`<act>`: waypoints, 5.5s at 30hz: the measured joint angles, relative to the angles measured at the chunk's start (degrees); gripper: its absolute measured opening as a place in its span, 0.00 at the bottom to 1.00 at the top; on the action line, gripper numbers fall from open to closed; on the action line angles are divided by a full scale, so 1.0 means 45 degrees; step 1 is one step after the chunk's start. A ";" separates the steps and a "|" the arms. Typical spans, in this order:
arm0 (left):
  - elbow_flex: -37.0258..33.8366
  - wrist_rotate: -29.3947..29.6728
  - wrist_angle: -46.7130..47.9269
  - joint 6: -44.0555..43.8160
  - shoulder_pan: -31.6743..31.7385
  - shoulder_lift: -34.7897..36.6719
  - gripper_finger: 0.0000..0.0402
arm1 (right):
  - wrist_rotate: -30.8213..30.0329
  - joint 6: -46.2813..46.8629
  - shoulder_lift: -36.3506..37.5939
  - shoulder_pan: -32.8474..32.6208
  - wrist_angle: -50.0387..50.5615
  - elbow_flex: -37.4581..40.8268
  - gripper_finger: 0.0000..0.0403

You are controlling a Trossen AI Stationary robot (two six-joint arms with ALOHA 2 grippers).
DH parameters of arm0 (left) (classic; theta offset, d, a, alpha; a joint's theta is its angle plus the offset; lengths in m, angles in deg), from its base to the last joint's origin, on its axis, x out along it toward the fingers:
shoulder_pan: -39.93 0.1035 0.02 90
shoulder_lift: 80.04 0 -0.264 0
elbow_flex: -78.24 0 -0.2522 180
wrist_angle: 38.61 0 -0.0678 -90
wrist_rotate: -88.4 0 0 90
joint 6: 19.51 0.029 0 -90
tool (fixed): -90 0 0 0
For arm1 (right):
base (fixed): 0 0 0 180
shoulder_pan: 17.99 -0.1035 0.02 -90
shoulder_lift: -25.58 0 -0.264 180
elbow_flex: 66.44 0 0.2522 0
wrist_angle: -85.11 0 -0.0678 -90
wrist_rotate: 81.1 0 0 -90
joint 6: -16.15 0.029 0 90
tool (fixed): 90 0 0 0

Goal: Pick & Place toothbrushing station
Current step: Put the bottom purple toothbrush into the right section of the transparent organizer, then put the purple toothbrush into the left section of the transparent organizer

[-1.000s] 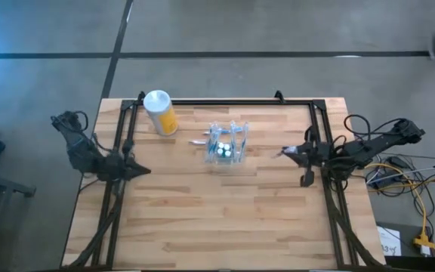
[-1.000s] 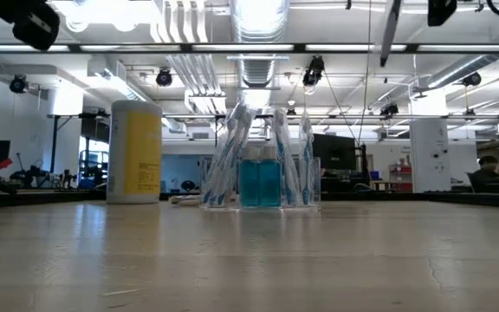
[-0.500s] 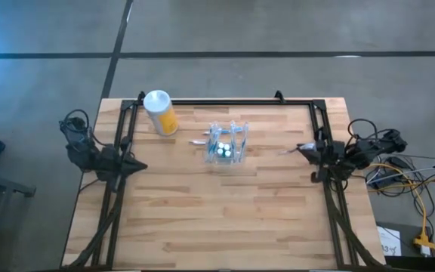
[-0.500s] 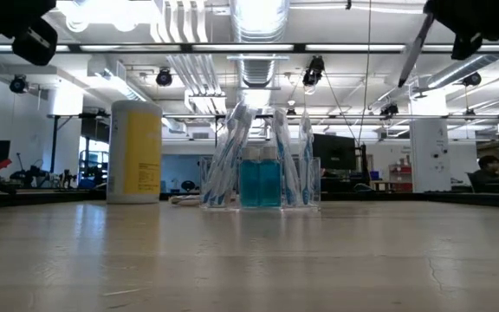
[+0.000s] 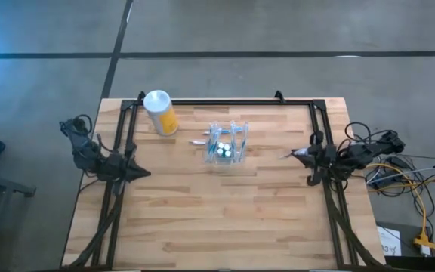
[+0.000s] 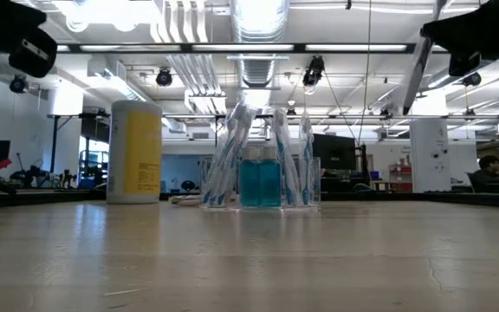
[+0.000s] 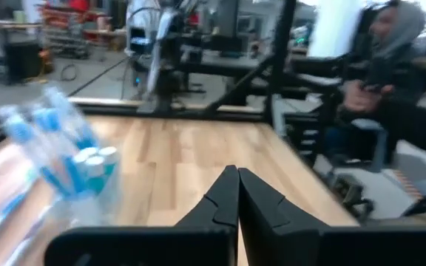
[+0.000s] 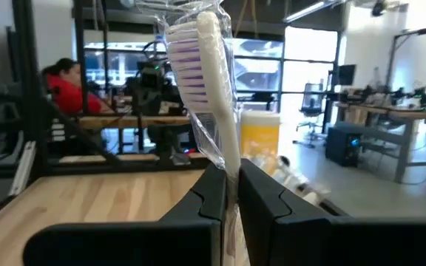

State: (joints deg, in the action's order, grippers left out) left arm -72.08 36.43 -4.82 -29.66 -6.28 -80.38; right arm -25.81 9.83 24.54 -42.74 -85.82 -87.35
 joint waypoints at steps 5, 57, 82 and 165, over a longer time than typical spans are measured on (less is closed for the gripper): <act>-0.0122 -0.0315 -0.1294 0.0735 0.0103 -0.0200 0.01 | 0.0057 0.0120 -0.0171 0.0014 -0.0069 0.0023 0.03; -0.1710 -0.9649 -0.3108 0.0956 1.0009 -0.0055 0.04 | 0.0389 0.0885 -0.5642 0.1059 -0.1066 -0.3492 0.03; -0.1710 -0.9635 -0.3103 0.0881 1.0009 -0.0055 0.04 | 0.2671 0.3929 -1.5132 0.5187 -0.1743 -0.8275 0.03; -0.2148 -0.9465 -0.2996 0.0541 1.0014 -0.0084 0.03 | 0.0390 0.1480 -0.7262 0.2005 -0.5958 -0.2021 0.09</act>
State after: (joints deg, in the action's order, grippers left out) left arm -81.74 -6.16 -18.30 -27.23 38.78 -80.76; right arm -24.06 16.49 -8.14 -33.72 -112.63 -96.45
